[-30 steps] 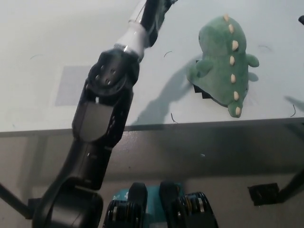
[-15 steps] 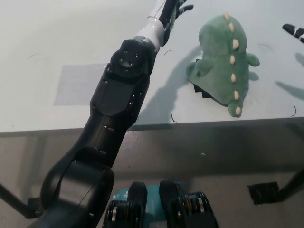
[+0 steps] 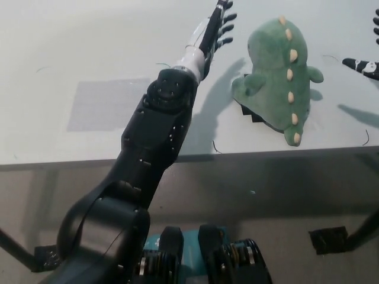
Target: Use both hands to pick up a dinasour on the right side and move it to the left side
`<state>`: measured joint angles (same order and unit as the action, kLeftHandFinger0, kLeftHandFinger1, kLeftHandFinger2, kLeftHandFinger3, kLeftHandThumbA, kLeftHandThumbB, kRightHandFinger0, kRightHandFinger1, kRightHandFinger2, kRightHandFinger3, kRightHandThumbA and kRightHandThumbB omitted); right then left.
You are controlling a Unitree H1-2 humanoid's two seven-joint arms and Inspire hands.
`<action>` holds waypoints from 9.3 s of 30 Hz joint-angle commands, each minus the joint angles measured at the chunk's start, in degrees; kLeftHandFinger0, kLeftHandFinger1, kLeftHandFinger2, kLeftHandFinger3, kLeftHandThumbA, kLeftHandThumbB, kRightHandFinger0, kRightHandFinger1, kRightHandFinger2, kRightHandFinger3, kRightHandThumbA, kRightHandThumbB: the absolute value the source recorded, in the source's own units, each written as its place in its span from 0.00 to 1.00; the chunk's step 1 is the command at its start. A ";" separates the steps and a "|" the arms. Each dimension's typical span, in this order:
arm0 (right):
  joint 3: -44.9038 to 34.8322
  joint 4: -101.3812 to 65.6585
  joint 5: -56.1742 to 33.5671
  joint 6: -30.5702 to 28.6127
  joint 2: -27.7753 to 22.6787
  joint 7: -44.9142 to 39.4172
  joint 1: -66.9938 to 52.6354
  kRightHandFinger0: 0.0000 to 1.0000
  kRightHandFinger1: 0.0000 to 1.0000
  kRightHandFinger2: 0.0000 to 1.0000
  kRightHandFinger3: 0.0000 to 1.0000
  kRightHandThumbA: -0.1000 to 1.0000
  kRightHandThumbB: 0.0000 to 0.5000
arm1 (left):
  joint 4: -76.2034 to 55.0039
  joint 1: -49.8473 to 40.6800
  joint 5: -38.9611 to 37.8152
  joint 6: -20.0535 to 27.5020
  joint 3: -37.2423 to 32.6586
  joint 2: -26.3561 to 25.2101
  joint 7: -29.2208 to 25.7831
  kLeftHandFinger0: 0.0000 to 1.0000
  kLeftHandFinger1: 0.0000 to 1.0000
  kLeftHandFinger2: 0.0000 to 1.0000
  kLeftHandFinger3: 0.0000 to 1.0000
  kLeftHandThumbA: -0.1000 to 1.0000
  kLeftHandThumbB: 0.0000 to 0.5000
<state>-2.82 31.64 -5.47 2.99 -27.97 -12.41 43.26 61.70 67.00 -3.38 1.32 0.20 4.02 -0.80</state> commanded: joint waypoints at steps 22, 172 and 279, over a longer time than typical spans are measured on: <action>-4.87 27.30 -5.31 -7.56 4.94 -2.89 9.31 1.00 1.00 1.00 1.00 1.00 0.43 | 8.64 0.62 2.98 0.90 -1.93 4.52 -4.34 1.00 1.00 1.00 1.00 1.00 0.62; 10.04 30.41 2.99 -11.10 46.35 11.50 11.84 1.00 1.00 1.00 1.00 1.00 0.40 | -32.25 -34.76 -6.91 0.99 9.20 -5.24 0.57 1.00 1.00 1.00 1.00 1.00 0.26; 5.00 17.07 1.87 -15.45 27.67 9.37 12.30 1.00 1.00 1.00 1.00 1.00 0.50 | -34.28 -34.23 -11.67 6.16 12.88 -19.18 7.71 1.00 1.00 1.00 1.00 1.00 0.56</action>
<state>3.34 51.71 -2.16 -12.98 0.41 -0.62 53.95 30.78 32.03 -13.70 7.12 12.78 -13.53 4.95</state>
